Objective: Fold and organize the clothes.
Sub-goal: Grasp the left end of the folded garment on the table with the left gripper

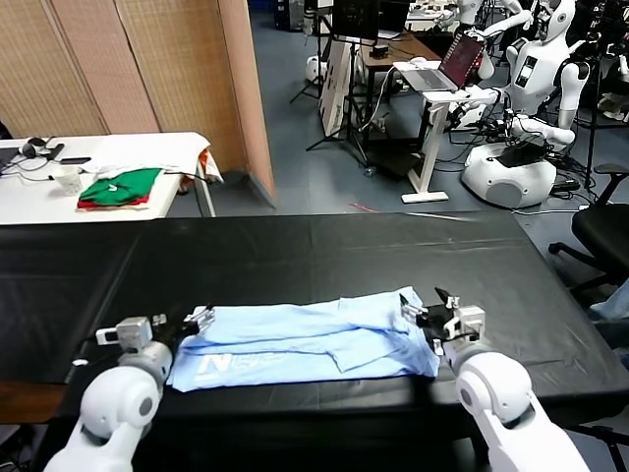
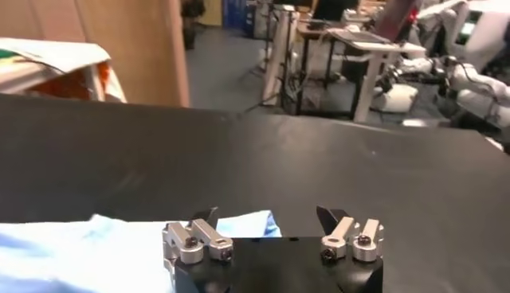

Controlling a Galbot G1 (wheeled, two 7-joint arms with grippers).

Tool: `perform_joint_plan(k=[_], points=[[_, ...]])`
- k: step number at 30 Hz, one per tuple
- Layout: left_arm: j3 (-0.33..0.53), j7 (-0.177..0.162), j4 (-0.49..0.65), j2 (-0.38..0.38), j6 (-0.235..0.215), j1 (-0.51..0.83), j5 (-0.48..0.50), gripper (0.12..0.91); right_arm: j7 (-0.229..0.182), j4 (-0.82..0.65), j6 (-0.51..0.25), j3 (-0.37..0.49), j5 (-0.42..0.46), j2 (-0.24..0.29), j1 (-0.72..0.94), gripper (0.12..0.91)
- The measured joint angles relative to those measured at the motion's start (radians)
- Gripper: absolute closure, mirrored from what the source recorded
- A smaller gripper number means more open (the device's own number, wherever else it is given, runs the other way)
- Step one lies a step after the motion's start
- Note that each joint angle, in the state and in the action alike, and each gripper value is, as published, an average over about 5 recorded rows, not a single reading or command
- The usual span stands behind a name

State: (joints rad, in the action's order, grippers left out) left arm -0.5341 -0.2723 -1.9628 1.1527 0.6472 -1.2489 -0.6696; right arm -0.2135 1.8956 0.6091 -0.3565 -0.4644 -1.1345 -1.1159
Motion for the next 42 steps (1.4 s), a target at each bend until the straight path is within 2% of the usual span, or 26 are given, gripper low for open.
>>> perform_joint_plan(k=[2,5,8,11,14,18,19,22,24,25,28,30,33,35,39,42], points=[[0.006,0.01,0.024,0.001,0.001,0.013,0.0,0.123,0.005,-0.026,-0.005,0.006,0.004,-0.008,0.013,0.125],[0.011,0.016,0.049,0.001,0.004,0.025,0.002,0.123,0.011,-0.066,-0.003,0.016,0.004,-0.022,0.036,0.178],[0.014,0.018,0.063,0.002,0.008,0.027,0.003,0.123,0.014,-0.103,0.001,0.025,0.005,-0.037,0.057,0.253],[0.014,0.02,0.069,0.002,0.012,0.025,0.005,0.16,0.015,-0.128,0.004,0.031,0.009,-0.049,0.071,0.373],[0.014,0.023,0.071,0.004,0.018,0.023,0.005,0.286,0.016,-0.138,0.002,0.033,0.017,-0.058,0.074,0.55],[0.014,0.025,0.072,0.01,0.021,0.022,0.014,0.524,0.012,-0.139,-0.012,0.033,0.028,-0.067,0.067,0.791],[0.015,0.028,0.073,0.011,0.019,0.022,0.022,0.6,0.007,-0.139,-0.017,0.032,0.032,-0.069,0.064,0.83],[0.02,0.054,0.082,0.017,-0.006,0.022,0.072,0.779,-0.021,-0.133,-0.036,0.027,0.041,-0.079,0.051,0.878],[0.027,0.077,0.092,0.024,-0.037,0.025,0.125,0.849,-0.039,-0.128,-0.049,0.024,0.042,-0.086,0.04,0.88],[0.029,0.086,0.098,0.027,-0.053,0.027,0.152,0.876,-0.045,-0.126,-0.055,0.023,0.042,-0.09,0.035,0.88],[0.035,0.095,0.116,0.04,-0.09,0.033,0.218,0.881,-0.043,-0.123,-0.071,0.017,0.041,-0.099,0.024,0.869],[0.038,0.097,0.123,0.049,-0.105,0.034,0.246,0.883,-0.024,-0.121,-0.08,0.013,0.039,-0.101,0.019,0.817],[0.04,0.107,0.124,0.056,-0.127,0.03,0.268,0.881,0.022,-0.111,-0.098,0.002,0.034,-0.099,0.011,0.656],[0.037,0.118,0.121,0.056,-0.141,0.025,0.274,0.848,0.05,-0.102,-0.112,-0.007,0.027,-0.095,0.006,0.523],[0.022,0.137,0.108,0.043,-0.166,0.009,0.281,0.649,0.078,-0.075,-0.13,-0.027,0.012,-0.08,-0.006,0.279],[0.005,0.143,0.095,0.03,-0.178,-0.005,0.283,0.46,0.083,-0.042,-0.133,-0.047,0.005,-0.066,-0.022,0.154]])
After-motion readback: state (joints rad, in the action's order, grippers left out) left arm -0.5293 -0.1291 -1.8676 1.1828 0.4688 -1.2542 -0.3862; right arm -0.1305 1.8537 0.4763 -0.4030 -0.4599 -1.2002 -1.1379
